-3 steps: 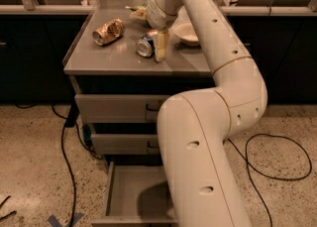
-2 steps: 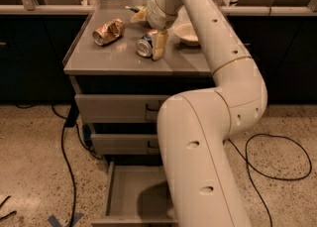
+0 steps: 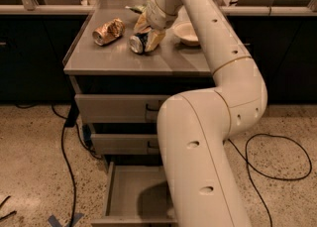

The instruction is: Place pepsi can into bottom drawer

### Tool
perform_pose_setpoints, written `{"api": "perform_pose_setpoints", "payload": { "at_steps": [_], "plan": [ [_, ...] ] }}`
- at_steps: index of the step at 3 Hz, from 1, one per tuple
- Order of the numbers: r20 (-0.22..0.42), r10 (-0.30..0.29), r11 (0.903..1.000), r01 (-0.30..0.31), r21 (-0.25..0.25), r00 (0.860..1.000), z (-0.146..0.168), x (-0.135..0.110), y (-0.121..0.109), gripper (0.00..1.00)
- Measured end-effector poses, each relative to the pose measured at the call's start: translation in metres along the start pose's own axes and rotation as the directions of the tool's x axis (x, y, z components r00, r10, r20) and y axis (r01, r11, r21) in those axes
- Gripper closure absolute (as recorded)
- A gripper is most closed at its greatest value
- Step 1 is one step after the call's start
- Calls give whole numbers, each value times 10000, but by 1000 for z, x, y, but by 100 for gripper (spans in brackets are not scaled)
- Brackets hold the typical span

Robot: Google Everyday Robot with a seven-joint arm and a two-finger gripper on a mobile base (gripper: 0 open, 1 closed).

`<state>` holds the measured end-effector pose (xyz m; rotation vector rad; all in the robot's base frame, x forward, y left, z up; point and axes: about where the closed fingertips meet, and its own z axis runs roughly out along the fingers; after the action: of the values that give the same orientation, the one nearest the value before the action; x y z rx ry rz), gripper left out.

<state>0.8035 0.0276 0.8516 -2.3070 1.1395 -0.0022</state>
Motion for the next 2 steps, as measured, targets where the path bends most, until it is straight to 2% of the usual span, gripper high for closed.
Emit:
{"api": "perform_pose_setpoints", "payload": {
  "at_steps": [1,2],
  "plan": [
    [0,0,10000,0,0,10000,0,0,0,87],
    [0,0,10000,0,1,10000,0,0,0,100]
  ]
}}
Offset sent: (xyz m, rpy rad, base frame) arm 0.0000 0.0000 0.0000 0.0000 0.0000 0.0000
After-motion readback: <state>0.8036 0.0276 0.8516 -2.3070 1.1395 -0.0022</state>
